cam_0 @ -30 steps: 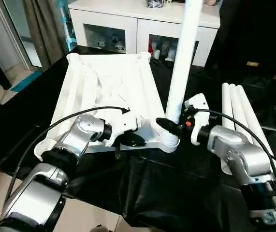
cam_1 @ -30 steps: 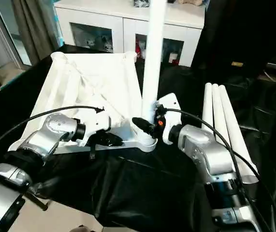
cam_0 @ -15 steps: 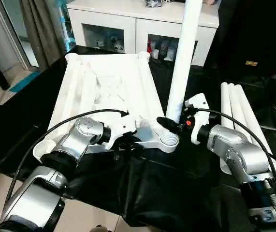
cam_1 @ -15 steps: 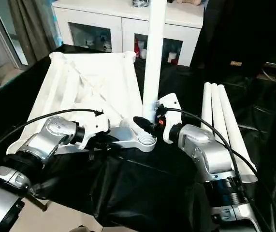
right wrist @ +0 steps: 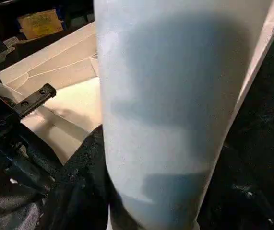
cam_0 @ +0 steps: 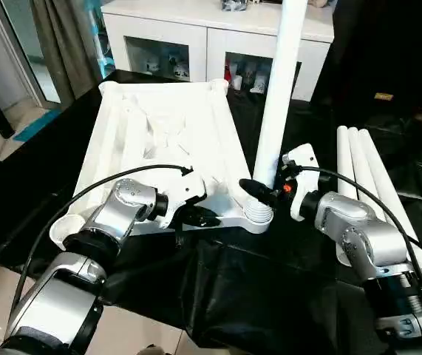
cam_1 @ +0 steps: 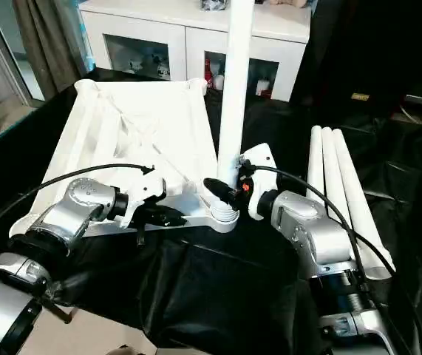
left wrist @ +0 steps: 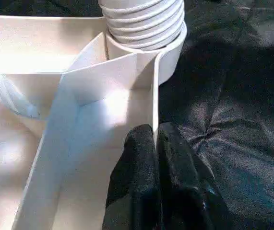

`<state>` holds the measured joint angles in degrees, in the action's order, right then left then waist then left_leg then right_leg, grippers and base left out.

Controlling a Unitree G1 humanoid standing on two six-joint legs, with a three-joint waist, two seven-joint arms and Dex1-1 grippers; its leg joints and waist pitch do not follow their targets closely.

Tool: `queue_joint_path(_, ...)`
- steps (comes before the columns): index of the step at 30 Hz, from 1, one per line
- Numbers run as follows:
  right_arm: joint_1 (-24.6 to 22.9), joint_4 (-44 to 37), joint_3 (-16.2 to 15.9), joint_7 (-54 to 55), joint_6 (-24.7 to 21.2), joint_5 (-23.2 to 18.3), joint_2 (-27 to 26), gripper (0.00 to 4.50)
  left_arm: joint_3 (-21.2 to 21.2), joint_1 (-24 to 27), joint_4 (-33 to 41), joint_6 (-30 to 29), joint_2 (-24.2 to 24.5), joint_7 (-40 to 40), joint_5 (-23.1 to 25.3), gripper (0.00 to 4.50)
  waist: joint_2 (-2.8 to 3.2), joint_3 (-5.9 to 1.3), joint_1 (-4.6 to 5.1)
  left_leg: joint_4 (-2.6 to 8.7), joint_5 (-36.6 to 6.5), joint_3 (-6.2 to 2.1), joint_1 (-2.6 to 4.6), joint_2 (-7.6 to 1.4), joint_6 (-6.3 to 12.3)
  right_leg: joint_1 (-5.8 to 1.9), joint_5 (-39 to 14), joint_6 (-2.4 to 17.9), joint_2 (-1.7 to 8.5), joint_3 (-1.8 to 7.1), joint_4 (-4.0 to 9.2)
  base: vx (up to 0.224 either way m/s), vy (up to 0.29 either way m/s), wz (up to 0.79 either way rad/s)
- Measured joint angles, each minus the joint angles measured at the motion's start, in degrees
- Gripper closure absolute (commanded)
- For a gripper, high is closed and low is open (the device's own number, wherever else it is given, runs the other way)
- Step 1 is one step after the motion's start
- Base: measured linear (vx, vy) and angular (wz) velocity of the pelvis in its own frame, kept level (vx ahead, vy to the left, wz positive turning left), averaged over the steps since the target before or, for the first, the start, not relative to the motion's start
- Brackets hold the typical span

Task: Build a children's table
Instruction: Insert table leg to table base

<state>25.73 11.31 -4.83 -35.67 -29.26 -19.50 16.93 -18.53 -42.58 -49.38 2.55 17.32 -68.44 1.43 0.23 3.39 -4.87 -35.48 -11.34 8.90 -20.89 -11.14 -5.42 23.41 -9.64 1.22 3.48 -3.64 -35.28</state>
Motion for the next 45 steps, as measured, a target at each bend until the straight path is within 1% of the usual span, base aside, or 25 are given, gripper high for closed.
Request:
queue_joint_path(7, 1.01, 1.36, -0.03, -0.69, 0.00, 0.61, -0.22, 2.60, -1.54, -1.25, -1.67, 3.47, 0.24, -0.09, 2.75, 4.50, 0.00, -0.01, 0.04, 0.00, 0.00, -0.01, 0.07, 0.00, 0.00, -0.06, 0.01, 0.01, 0.00, 0.00, 0.00, 0.000, 0.000, 0.00)
queue_joint_path(15, 1.66, 2.53, 0.05, -1.87, 0.02, 1.03, -0.21, 2.61, -1.64, -2.04, -3.17, 4.82, 0.16, -0.11, 3.32, 4.50, 0.00, 0.00, 0.01, 0.03, 0.00, -0.01, 0.10, 0.00, 0.00, -0.07, 0.03, 0.05, 0.00, -0.01, -0.03, 0.000, 0.000, 0.00)
queue_joint_path(17, 1.64, 2.99, 0.72, -1.92, 0.04, 0.66, -0.52, 2.61, -1.42, -2.04, -3.16, 4.51, 0.07, -0.20, 3.28, 4.50, 0.00, 0.00, -0.02, 0.04, 0.00, -0.01, 0.11, 0.00, -0.01, -0.07, 0.03, 0.05, 0.00, -0.01, -0.03, 0.000, 0.000, 0.00)
queue_joint_path(20, 1.17, 3.87, 2.59, -1.95, 0.23, -0.70, -1.19, 2.61, -0.96, -2.09, -3.15, 4.00, -0.01, -0.38, 3.02, 4.50, 0.00, -0.01, -0.10, 0.06, 0.00, -0.01, 0.09, 0.00, -0.01, -0.07, 0.03, 0.05, 0.00, -0.01, -0.01, 0.000, 0.000, 0.00)
queue_joint_path(23, 0.33, 4.75, 4.10, -2.05, 1.30, -1.71, -1.87, 2.61, -0.86, -2.17, -3.26, 3.77, -0.12, -0.42, 2.85, 4.50, 0.00, -0.01, -0.10, 0.06, 0.00, -0.01, 0.08, 0.00, 0.00, -0.07, 0.03, 0.05, 0.00, -0.01, 0.01, 0.000, 0.000, 0.00)
queue_joint_path(32, -3.99, 5.65, 7.88, -1.80, 8.03, -4.19, -5.03, 2.61, -0.43, -2.36, -3.75, 3.50, -0.42, -0.60, 2.82, 4.50, 0.04, -0.03, -0.19, 0.19, 0.00, -0.01, 0.15, 0.00, -0.01, -0.10, 0.03, 0.05, 0.01, -0.02, 0.07, 0.000, 0.000, 0.00)
queue_joint_path(34, -5.64, 5.57, 8.39, -2.11, 10.66, -4.63, -5.59, 2.61, -0.43, -2.40, -4.02, 3.50, -0.76, -0.53, 2.83, 4.50, 0.05, -0.04, -0.23, 0.44, 0.00, 0.01, 0.39, 0.02, -0.01, -0.28, 0.03, 0.04, 0.01, -0.04, 0.24, 0.000, 0.000, 0.00)
queue_joint_path(37, -7.34, 5.23, 8.37, -2.41, 13.57, -4.61, -6.13, 2.61, -0.43, -2.48, -4.49, 3.51, -0.85, -0.54, 2.87, 4.50, 0.04, -0.07, -0.30, 0.86, 0.00, 0.06, 0.79, 0.07, -0.01, -0.54, -0.03, -0.01, 0.02, -0.04, 0.39, 0.000, 0.000, 0.00)
queue_joint_path(41, -10.01, 5.03, 7.69, -3.46, 18.51, -3.98, -6.57, 2.61, -0.43, -2.52, -4.84, 3.52, -1.06, -0.60, 2.90, 4.50, 0.24, -0.23, -0.42, 1.04, 0.00, 0.07, 0.86, 0.08, -0.01, -0.57, -0.15, -0.08, 0.02, -0.05, 0.43, 0.000, 0.000, 0.00)
queue_joint_path(45, -10.44, 4.96, 7.11, -3.53, 20.88, -2.52, -6.59, 2.61, -0.43, -2.53, -4.93, 3.68, -1.12, -0.45, 2.99, 4.50, 0.31, -0.26, -0.41, 1.05, 0.00, 0.07, 0.84, 0.09, -0.01, -0.57, -0.15, -0.09, 0.02, -0.05, 0.44, 0.000, 0.000, 0.00)
